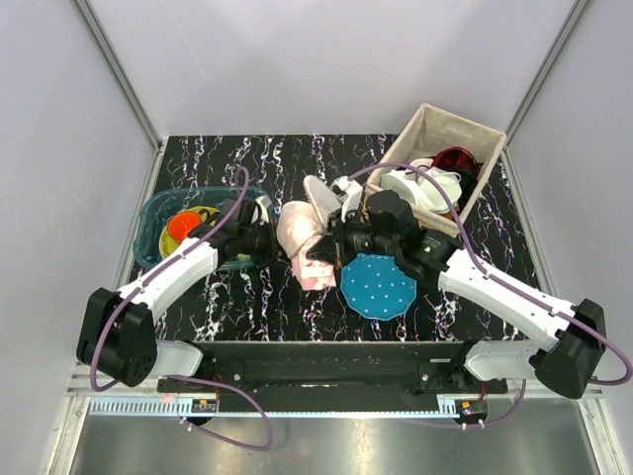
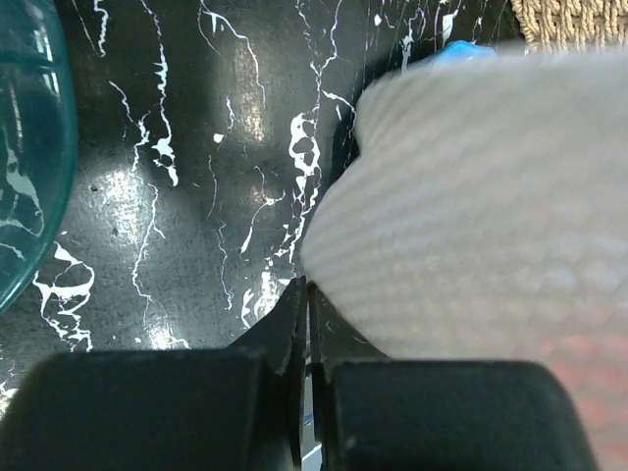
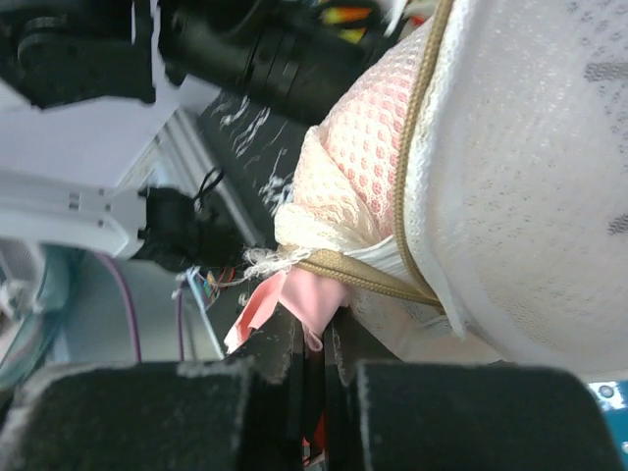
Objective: Unzip the laundry bag and remove the bra
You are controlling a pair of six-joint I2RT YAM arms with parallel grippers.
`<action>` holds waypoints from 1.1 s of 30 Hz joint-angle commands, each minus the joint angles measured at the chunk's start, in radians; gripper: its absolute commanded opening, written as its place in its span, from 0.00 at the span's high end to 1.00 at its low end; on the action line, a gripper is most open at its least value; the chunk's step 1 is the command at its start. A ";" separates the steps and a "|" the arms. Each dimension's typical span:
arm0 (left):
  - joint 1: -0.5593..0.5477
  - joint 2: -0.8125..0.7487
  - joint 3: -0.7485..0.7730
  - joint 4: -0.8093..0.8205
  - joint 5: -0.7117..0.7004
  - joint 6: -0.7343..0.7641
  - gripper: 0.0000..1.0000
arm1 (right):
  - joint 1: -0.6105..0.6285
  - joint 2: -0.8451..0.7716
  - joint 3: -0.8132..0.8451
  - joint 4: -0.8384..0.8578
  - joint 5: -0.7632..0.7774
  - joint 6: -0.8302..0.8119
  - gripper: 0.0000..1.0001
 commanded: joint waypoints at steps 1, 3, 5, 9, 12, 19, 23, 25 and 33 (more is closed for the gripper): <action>0.016 0.003 0.037 0.034 -0.049 -0.018 1.00 | 0.007 0.040 0.063 -0.066 -0.260 -0.065 1.00; 0.024 0.006 0.046 0.031 -0.041 -0.013 1.00 | 0.009 0.046 0.030 -0.069 -0.294 -0.071 1.00; 0.032 0.014 0.065 0.028 -0.004 -0.009 1.00 | 0.007 0.046 -0.024 -0.085 -0.297 -0.071 1.00; 0.042 0.012 0.108 -0.005 -0.006 0.008 1.00 | 0.009 0.076 -0.060 -0.146 -0.365 -0.111 1.00; 0.056 0.003 0.131 -0.011 -0.007 0.010 1.00 | 0.009 0.086 -0.032 -0.253 -0.400 -0.177 1.00; 0.078 -0.005 0.171 -0.028 -0.004 0.014 1.00 | 0.009 0.034 0.046 -0.479 -0.354 -0.297 1.00; 0.079 -0.015 0.152 -0.026 -0.001 0.014 1.00 | 0.007 -0.037 0.078 -0.459 -0.203 -0.278 1.00; 0.079 -0.032 0.131 -0.026 0.001 0.013 1.00 | 0.005 -0.086 0.098 -0.422 -0.019 -0.220 1.00; 0.078 -0.126 0.098 -0.044 0.013 0.017 1.00 | -0.320 -0.086 0.224 -0.258 0.313 -0.091 1.00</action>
